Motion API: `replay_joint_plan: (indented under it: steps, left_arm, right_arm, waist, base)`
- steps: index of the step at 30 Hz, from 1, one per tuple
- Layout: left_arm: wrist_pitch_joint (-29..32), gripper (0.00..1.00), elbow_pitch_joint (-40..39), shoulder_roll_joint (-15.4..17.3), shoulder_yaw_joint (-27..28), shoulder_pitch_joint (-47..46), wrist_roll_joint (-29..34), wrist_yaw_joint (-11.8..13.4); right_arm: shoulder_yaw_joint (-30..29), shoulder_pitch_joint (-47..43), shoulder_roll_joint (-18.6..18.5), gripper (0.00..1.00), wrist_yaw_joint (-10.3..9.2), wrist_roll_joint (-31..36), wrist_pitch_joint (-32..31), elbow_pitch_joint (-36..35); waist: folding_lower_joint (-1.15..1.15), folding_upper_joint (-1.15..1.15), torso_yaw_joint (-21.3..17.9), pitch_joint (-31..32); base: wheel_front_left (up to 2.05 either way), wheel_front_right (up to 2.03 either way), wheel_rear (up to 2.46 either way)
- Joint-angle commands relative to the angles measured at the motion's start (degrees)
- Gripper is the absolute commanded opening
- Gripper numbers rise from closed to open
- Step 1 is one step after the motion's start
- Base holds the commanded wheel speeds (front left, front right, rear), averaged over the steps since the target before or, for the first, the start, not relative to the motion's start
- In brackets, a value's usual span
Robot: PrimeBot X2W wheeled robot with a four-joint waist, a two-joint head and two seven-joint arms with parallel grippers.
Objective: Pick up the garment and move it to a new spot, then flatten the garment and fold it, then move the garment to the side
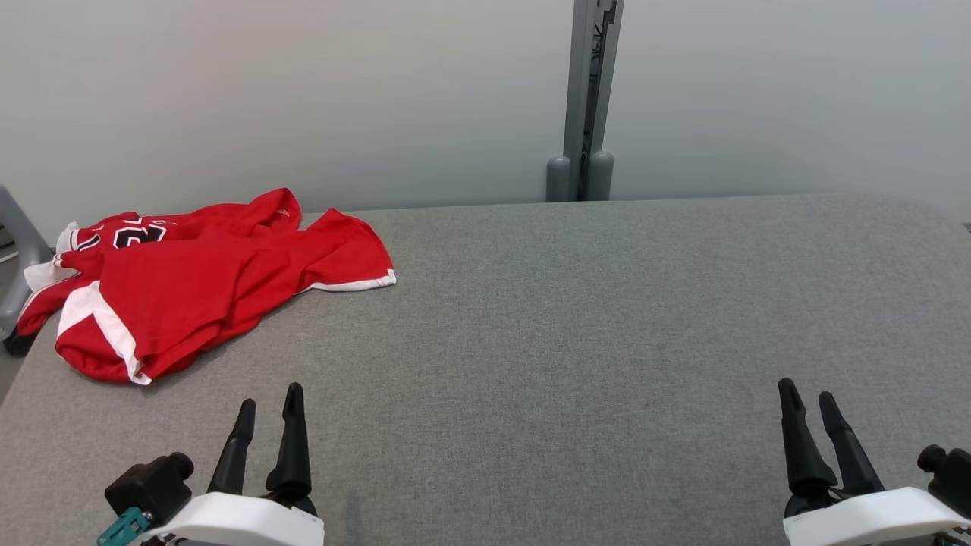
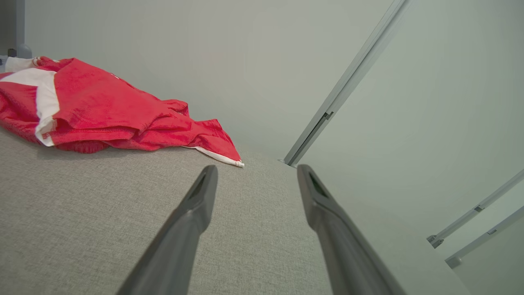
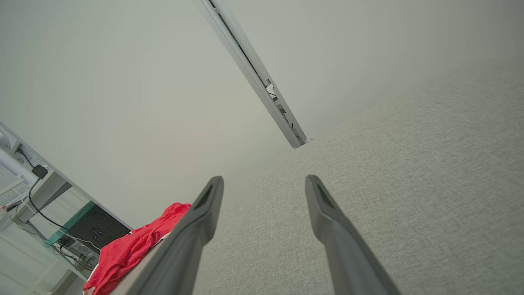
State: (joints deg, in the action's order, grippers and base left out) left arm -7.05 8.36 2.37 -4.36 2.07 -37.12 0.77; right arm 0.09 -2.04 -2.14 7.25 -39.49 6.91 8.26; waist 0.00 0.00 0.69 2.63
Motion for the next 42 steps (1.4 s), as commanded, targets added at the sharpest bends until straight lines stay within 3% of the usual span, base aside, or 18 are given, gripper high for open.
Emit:
replay_joint_plan:
  steps: [1,15,42]
  left_arm:
    - [-0.45,1.0,-0.43,0.4,-0.1,-0.02,1.97,0.28]
    - [-2.72,1.0,1.38,0.47,-0.57,0.59,11.24,0.82]
    - [-6.15,1.0,3.8,0.59,-0.64,0.94,20.89,1.89]
  right_arm:
    - [-0.01,-0.05,-0.56,1.0,0.3,1.74,0.61,-0.35]
    - [0.7,-0.73,-0.67,1.0,0.33,11.87,2.92,-0.06]
    - [0.6,-1.42,-0.86,1.0,0.34,25.19,6.35,-1.07]
  waist:
    - [0.0,0.0,0.02,0.06]
    - [0.0,0.0,0.1,0.72]
    - [0.0,0.0,0.32,1.46]
  base:
    - [0.0,0.0,0.0]
    - [0.0,0.0,0.0]
    - [0.0,0.0,0.0]
